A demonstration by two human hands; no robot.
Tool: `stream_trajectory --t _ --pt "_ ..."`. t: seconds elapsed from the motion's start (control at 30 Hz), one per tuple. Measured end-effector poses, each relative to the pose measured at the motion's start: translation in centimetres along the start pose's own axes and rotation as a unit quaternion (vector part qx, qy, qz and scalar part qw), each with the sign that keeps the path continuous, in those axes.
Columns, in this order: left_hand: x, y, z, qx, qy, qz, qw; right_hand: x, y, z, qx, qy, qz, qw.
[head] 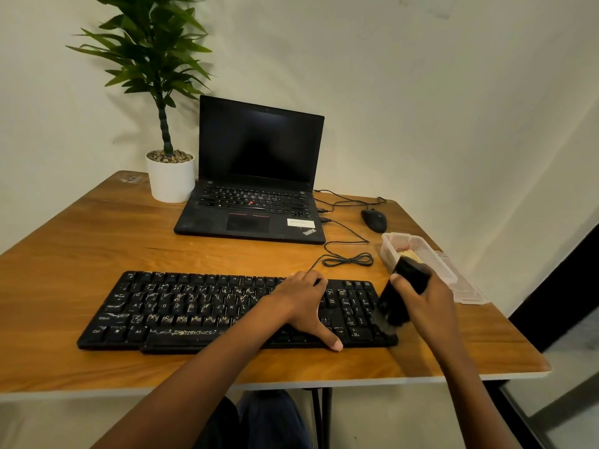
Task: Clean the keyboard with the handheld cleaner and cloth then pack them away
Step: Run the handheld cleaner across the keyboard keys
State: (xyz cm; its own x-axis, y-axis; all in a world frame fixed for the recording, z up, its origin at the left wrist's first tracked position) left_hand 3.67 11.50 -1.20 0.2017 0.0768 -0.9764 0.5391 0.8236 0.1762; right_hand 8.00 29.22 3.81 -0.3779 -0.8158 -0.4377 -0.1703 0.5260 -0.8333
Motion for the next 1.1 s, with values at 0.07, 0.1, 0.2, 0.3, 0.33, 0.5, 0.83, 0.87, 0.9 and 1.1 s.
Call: stream_trajectory --t 0.07,0.1,0.2,0.3,0.33,0.5,0.83,0.87,0.9,1.1 --pt "-0.1 0.0 0.1 0.001 0.003 0.001 1.0 0.7 -0.3 -2.1 -0.014 0.021 -0.001 1.0" --pt "-0.1 0.0 0.1 0.001 0.003 0.002 1.0 1.4 -0.4 -3.1 -0.026 0.009 0.01 1.0" --pt "-0.1 0.0 0.1 -0.001 0.003 0.001 1.0 4.3 0.6 -5.2 -0.041 -0.036 0.052 0.997" --pt "-0.2 0.1 0.1 -0.003 0.006 -0.002 1.0 5.9 0.7 -5.8 -0.046 -0.066 0.098 0.992" --pt "-0.3 0.2 0.1 -0.003 0.006 -0.003 1.0 6.1 0.6 -6.1 -0.046 -0.07 0.093 0.992" --pt "-0.3 0.2 0.2 -0.004 0.004 0.001 1.0 6.3 0.0 -6.1 -0.055 -0.071 0.093 0.992" --pt "-0.4 0.2 0.2 -0.004 0.006 0.002 1.0 7.2 0.1 -6.5 0.01 -0.145 0.106 0.984" --pt "-0.4 0.1 0.2 -0.004 0.005 0.001 1.0 6.9 0.1 -7.0 0.014 -0.127 0.1 0.987" --pt "-0.4 0.1 0.2 -0.003 0.004 0.002 1.0 6.5 -0.2 -7.3 0.009 -0.095 0.083 0.992" --pt "-0.3 0.1 0.3 -0.004 0.005 0.004 1.0 7.1 -0.2 -6.6 0.034 -0.139 0.096 0.985"
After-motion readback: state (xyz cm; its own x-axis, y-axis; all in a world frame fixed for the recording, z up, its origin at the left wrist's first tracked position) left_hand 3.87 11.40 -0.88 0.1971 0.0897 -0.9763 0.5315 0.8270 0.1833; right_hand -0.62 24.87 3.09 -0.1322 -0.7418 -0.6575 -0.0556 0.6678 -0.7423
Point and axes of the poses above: each hand's wrist, its own z-axis away from the middle knuckle, its own x-axis out of the palm, y = z × x, the point moved 5 cm from there along -z, towards the middle knuckle, and after that the axes turned 2 degrees about y, right-handed, at the moved point
